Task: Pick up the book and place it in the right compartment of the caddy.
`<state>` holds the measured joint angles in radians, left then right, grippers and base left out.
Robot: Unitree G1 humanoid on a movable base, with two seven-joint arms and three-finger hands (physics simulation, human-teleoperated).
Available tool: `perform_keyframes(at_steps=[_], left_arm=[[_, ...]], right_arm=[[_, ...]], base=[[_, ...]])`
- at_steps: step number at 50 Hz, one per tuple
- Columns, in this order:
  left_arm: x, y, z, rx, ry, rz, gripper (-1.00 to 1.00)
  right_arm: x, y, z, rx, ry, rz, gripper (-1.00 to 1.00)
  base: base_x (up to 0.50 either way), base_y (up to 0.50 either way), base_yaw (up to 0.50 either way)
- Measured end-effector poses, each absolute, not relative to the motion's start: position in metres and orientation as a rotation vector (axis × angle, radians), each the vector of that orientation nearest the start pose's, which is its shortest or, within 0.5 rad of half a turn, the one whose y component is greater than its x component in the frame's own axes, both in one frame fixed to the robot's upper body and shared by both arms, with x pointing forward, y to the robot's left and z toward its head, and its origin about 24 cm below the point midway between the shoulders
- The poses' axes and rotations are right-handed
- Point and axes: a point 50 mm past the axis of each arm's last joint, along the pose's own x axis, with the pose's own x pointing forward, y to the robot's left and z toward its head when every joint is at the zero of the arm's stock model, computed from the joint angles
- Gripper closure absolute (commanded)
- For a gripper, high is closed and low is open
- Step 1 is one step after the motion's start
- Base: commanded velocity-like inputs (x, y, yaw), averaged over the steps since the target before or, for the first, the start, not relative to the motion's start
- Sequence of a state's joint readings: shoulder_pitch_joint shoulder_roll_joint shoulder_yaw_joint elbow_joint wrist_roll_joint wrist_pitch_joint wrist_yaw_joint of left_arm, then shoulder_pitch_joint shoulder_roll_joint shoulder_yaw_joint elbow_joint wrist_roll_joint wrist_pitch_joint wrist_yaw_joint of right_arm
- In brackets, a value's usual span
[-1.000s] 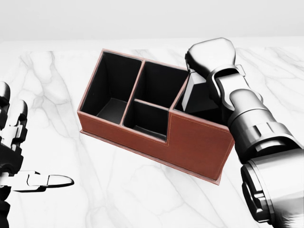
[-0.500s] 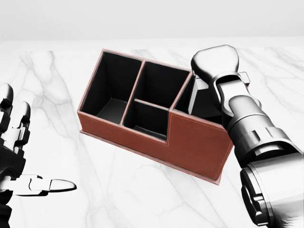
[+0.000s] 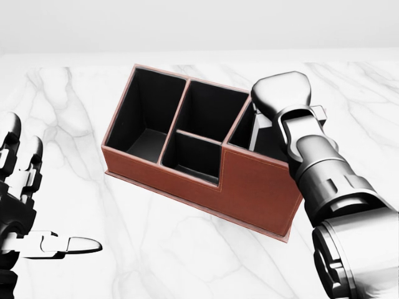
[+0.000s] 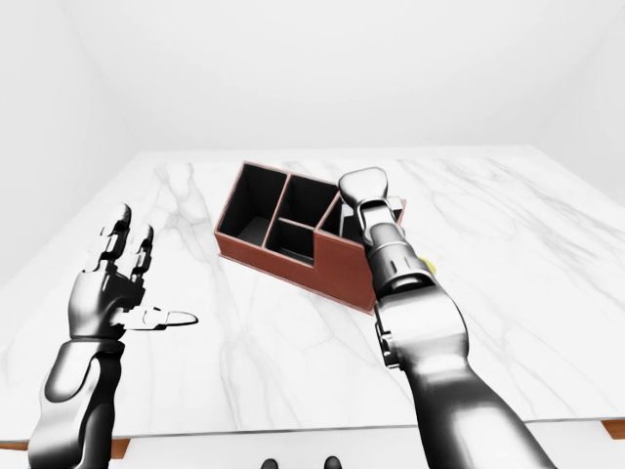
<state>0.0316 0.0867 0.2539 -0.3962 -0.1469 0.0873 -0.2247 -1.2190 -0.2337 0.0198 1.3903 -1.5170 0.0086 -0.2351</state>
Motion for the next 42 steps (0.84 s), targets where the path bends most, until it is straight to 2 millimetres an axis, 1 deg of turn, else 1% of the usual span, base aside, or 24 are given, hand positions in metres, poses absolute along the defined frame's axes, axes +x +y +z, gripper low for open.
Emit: perform_keyframes(at_steps=[4,5,6,7,8,26,42], left_arm=[[0.232,0.207,0.123,0.021,-0.297,-0.012,-1.0],[0.232,0.208,0.122,0.02,-0.296,-0.012,-1.0],[0.232,0.207,0.122,0.02,-0.294,-0.012,-1.0],[0.232,0.207,0.122,0.021,-0.293,-0.012,-1.0],[0.233,0.207,0.122,0.021,-0.291,-0.012,-1.0],[0.234,0.207,0.119,0.026,-0.279,-0.007,-1.0],[0.233,0.207,0.122,0.031,-0.292,-0.003,-1.0]], right_arm=[[0.424,-0.152,0.156,-1.8,-0.077,-0.015,1.0],[0.424,-0.151,0.156,-1.801,-0.078,-0.014,0.87],[0.424,-0.151,0.157,-1.803,-0.082,-0.016,0.56],[0.424,-0.151,0.157,-1.802,-0.083,-0.017,-0.62],[0.424,-0.151,0.157,-1.801,-0.084,-0.019,-1.0],[0.425,-0.152,0.166,-1.81,-0.123,-0.057,-1.0],[0.427,-0.152,0.174,-1.809,-0.136,-0.069,-1.0]], base=[[0.0,0.0,0.0],[0.0,0.0,0.0],[0.0,0.0,0.0],[0.0,0.0,0.0],[0.0,0.0,0.0],[0.0,0.0,0.0],[0.0,0.0,0.0]])
